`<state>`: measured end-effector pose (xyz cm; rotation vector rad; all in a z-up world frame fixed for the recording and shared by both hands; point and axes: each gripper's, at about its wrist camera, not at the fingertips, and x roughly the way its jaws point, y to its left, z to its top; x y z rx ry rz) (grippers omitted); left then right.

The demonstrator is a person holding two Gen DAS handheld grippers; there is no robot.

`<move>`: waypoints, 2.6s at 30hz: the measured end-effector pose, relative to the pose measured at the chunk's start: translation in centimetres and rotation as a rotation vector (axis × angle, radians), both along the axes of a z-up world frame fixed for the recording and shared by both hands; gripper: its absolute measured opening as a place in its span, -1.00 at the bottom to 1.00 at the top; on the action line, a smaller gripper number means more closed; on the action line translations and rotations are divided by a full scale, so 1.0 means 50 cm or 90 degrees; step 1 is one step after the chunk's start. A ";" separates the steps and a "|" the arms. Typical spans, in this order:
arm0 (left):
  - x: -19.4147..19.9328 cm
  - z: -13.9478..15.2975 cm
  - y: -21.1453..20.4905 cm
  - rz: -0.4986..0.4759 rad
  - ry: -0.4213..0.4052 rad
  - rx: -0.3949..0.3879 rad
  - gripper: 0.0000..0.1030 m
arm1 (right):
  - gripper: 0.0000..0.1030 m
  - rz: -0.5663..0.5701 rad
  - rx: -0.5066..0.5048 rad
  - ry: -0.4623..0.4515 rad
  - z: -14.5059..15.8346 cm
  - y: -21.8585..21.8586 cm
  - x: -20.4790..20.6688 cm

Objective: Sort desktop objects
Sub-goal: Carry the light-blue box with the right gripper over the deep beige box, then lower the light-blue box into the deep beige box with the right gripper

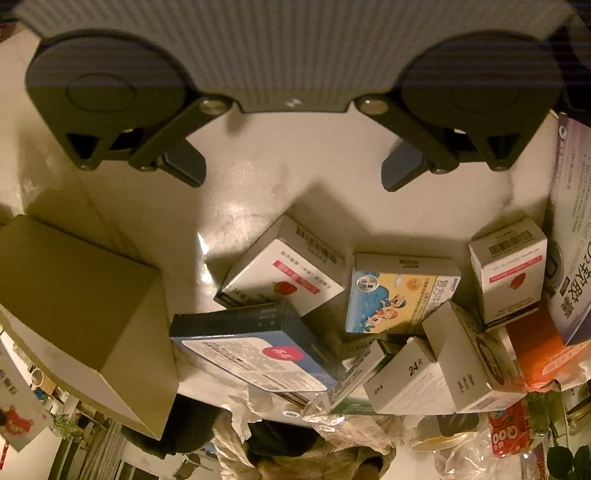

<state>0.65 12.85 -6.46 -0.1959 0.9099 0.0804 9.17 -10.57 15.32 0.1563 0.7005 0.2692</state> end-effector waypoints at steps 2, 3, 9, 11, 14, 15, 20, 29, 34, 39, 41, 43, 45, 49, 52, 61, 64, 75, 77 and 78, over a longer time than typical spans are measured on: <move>0.002 0.001 0.000 -0.001 0.001 -0.001 1.00 | -0.21 -0.020 -0.005 0.009 -0.015 -0.009 0.030; 0.003 0.002 0.000 -0.001 0.001 -0.001 1.00 | -0.21 -0.030 -0.008 0.014 -0.023 -0.014 0.045; 0.010 0.003 -0.004 -0.002 0.003 0.000 1.00 | -0.21 -0.068 -0.020 0.049 -0.084 -0.028 0.118; 0.014 0.003 -0.007 -0.004 0.003 0.002 1.00 | -0.21 -0.078 -0.024 0.060 -0.106 -0.029 0.138; 0.019 0.000 -0.012 -0.007 0.006 0.007 1.00 | -0.21 -0.091 -0.034 0.076 -0.136 -0.027 0.171; 0.022 -0.001 -0.013 -0.008 0.008 0.008 1.00 | -0.21 -0.094 -0.043 0.080 -0.146 -0.025 0.184; 0.028 -0.003 -0.016 -0.009 0.014 0.010 1.00 | -0.21 -0.110 -0.101 0.093 -0.188 -0.008 0.243; 0.032 -0.006 -0.022 -0.012 0.018 0.019 1.00 | -0.21 -0.150 -0.163 0.112 -0.247 0.006 0.335; 0.033 -0.006 -0.021 -0.014 0.017 0.021 1.00 | -0.21 -0.160 -0.193 0.116 -0.261 0.023 0.353; 0.032 -0.007 -0.021 -0.015 0.016 0.022 1.00 | -0.21 -0.161 -0.233 0.115 -0.272 0.039 0.353; 0.031 -0.007 -0.020 -0.016 0.015 0.023 1.00 | -0.20 -0.160 -0.246 0.115 -0.278 0.042 0.355; 0.031 -0.007 -0.020 -0.016 0.014 0.022 1.00 | -0.20 -0.160 -0.257 0.115 -0.282 0.044 0.357; 0.030 -0.007 -0.019 -0.017 0.012 0.020 1.00 | -0.20 -0.157 -0.271 0.113 -0.286 0.047 0.358; 0.029 -0.007 -0.014 -0.015 0.009 0.018 1.00 | -0.19 -0.139 -0.306 0.107 -0.289 0.060 0.358; 0.030 -0.008 -0.013 -0.012 0.008 0.018 1.00 | -0.08 -0.120 -0.366 0.092 -0.288 0.078 0.349; 0.027 -0.010 -0.013 -0.009 -0.001 0.019 1.00 | -0.05 -0.049 -0.438 0.012 -0.255 0.098 0.308; 0.027 -0.009 -0.012 -0.008 -0.001 0.018 1.00 | -0.12 0.010 -0.452 -0.012 -0.255 0.117 0.294; 0.029 -0.010 -0.015 -0.009 0.004 0.028 1.00 | -0.29 0.090 -0.622 -0.004 -0.342 0.206 0.293; 0.029 -0.008 -0.013 -0.007 0.009 0.025 1.00 | -0.28 0.088 -0.648 0.025 -0.361 0.211 0.304; 0.028 -0.007 -0.011 -0.005 0.010 0.019 1.00 | -0.28 0.084 -0.651 0.046 -0.369 0.209 0.312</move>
